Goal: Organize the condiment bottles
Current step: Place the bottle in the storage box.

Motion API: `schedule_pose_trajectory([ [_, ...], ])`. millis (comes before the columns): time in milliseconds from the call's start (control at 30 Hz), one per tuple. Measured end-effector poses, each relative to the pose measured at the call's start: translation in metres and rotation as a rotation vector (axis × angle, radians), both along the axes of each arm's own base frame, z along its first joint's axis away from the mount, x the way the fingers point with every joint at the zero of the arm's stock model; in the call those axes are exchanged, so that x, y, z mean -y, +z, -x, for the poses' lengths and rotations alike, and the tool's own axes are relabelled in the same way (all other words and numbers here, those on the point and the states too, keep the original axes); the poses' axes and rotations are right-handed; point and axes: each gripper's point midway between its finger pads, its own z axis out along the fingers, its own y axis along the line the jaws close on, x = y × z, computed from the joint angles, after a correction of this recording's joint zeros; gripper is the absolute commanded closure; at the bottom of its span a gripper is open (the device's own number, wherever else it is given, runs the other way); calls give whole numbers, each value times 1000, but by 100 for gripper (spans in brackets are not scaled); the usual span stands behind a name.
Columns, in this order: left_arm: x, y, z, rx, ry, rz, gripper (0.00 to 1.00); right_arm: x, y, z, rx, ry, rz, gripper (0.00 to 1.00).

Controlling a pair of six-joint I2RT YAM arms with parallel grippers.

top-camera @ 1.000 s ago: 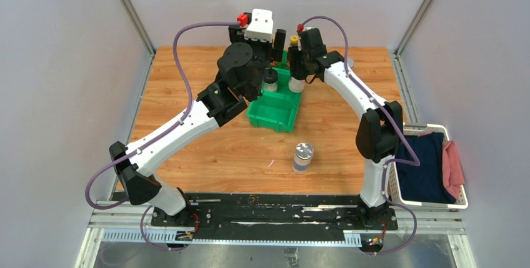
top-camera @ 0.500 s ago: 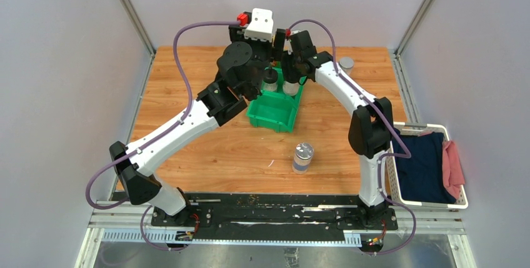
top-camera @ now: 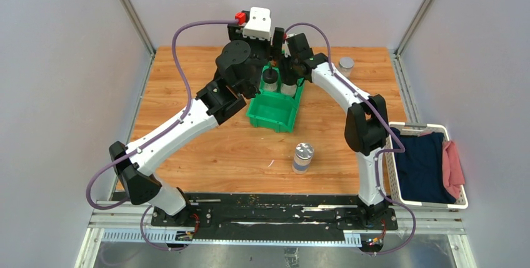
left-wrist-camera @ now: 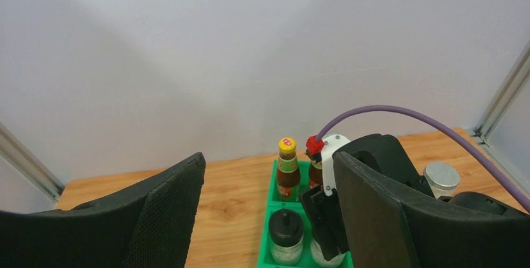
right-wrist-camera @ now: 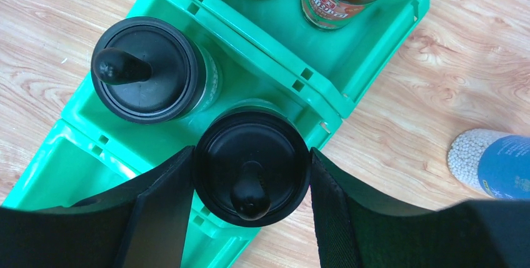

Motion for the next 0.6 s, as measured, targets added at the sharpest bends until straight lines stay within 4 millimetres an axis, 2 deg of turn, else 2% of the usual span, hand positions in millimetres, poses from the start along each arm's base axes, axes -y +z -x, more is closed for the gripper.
schedule_pose_trajectory([
  [367, 0, -4, -3, -6, -1, -1, 19, -5, 5, -6, 37, 32, -6, 100],
  [600, 0, -6, -5, -8, 0, -1, 20, -9, -5, -10, 32, 51, -5, 100],
])
